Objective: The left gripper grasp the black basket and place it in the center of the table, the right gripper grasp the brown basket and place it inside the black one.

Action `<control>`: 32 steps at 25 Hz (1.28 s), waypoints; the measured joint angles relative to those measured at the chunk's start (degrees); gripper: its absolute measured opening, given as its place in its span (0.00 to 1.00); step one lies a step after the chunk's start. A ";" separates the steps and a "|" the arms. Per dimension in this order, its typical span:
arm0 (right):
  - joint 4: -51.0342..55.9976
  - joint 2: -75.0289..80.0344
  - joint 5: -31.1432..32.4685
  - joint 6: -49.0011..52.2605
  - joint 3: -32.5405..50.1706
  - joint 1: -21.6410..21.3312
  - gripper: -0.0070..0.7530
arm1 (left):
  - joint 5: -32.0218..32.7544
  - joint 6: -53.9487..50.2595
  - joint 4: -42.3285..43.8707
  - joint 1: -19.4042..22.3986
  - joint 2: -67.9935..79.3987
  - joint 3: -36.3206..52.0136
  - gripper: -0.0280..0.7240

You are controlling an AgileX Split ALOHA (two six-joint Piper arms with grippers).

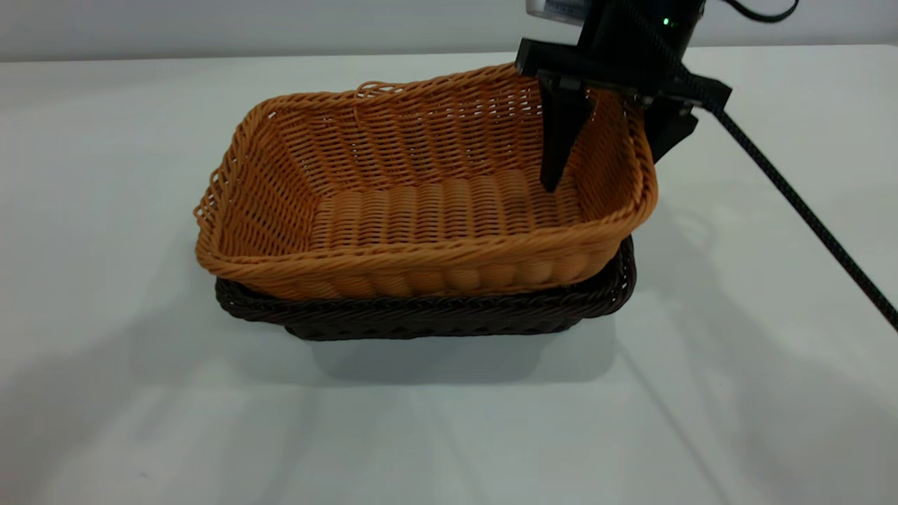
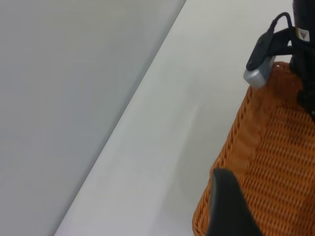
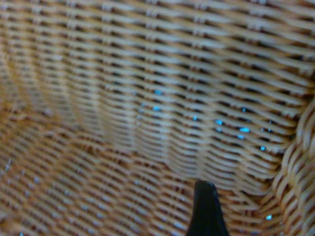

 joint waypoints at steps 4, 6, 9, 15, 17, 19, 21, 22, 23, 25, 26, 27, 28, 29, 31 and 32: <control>-1.31 0.00 1.79 -0.97 -2.96 0.00 0.61 | 0.44 0.00 0.00 0.00 0.00 0.00 0.53; -3.02 -0.32 2.01 -1.09 -4.26 0.00 0.61 | 0.89 0.00 0.00 0.00 0.00 0.00 0.53; -6.35 -1.28 2.14 -0.62 -5.83 0.00 0.61 | 1.73 -0.03 0.00 0.00 0.00 0.00 0.53; -9.37 -6.80 2.33 1.35 -6.11 0.00 0.61 | 2.61 -0.09 0.05 0.00 0.00 0.00 0.53; -9.14 -10.53 2.56 1.35 -6.11 0.00 0.61 | 3.29 -0.14 0.16 0.00 -0.05 0.00 0.53; -8.77 -14.86 2.87 1.35 -6.11 0.00 0.61 | 4.78 -0.31 0.61 0.00 -0.84 0.00 0.53; -8.71 -20.75 3.20 1.01 -6.11 0.00 0.61 | 6.62 -0.88 2.04 0.00 -2.55 0.00 0.53; -8.71 -23.52 3.35 0.78 -6.11 0.00 0.61 | 7.78 -2.04 3.58 0.00 -3.87 0.00 0.53; -8.71 -27.06 3.46 0.38 -6.11 0.00 0.61 | 9.06 -4.09 5.71 0.00 -5.39 0.00 0.53; -9.26 -33.86 3.84 -0.37 -6.11 0.00 0.61 | 11.96 -10.06 10.93 0.00 -8.49 0.00 0.53; -9.73 -37.55 3.96 -0.43 -6.04 0.00 0.61 | 13.89 -14.27 14.20 0.00 -10.27 0.00 0.53; -10.34 -41.24 4.13 -0.50 -5.50 0.00 0.61 | 15.98 -18.85 17.05 0.00 -12.01 0.00 0.53; -10.93 -44.78 4.31 -0.50 -4.62 0.00 0.61 | 17.82 -22.71 20.36 0.00 -13.36 0.00 0.53; -11.50 -47.68 4.56 -0.54 -3.61 0.00 0.61 | 20.03 -27.19 23.39 0.00 -14.85 0.00 0.53; -12.87 -54.45 4.82 -0.68 0.06 0.00 0.61 | 21.17 -34.33 27.88 0.00 -17.10 0.01 0.53; -13.52 -57.23 4.98 -0.72 2.46 0.00 0.61 | 21.22 -37.59 29.85 0.00 -18.08 0.01 0.53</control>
